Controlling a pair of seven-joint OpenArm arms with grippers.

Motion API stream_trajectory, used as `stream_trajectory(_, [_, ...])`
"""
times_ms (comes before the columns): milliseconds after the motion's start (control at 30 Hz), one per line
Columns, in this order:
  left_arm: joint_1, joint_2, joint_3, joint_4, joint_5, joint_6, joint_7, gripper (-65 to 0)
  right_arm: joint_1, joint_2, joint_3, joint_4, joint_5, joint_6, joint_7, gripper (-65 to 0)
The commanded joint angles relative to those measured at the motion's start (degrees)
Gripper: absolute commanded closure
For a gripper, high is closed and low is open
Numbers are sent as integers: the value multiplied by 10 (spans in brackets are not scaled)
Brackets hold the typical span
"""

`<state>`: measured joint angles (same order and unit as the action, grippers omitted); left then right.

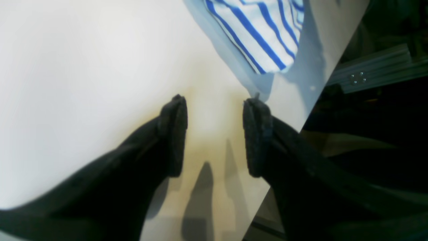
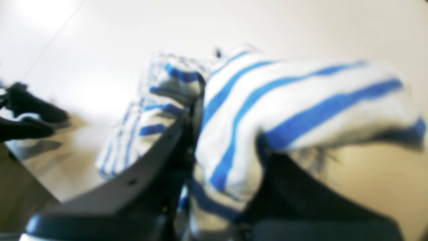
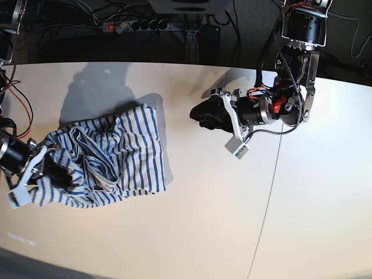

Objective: Fold the T-shirt properly
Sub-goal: 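Drag the held end with the right gripper over the folded bundle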

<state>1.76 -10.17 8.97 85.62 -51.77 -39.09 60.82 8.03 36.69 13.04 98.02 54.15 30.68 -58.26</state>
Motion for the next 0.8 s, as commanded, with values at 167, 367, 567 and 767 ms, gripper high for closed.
stream_trajectory(167, [-8, 9, 23, -7, -9, -9, -26, -303, 66, -55, -135, 1, -106, 21, 26, 0])
stream_trajectory(367, [-8, 24, 23, -7, -7, -9, -25, -303, 74, -115, -238, -7, -195, 21, 24, 0])
stream_trajectory(567, [-8, 25, 23, -7, -7, -9, -25, -303, 74, -137, -307, -7, -256, 21, 34, 0])
stream_trajectory(767, [-8, 25, 23, -7, -7, -9, -25, -303, 74, -164, -311, -12, -273, 21, 41, -47])
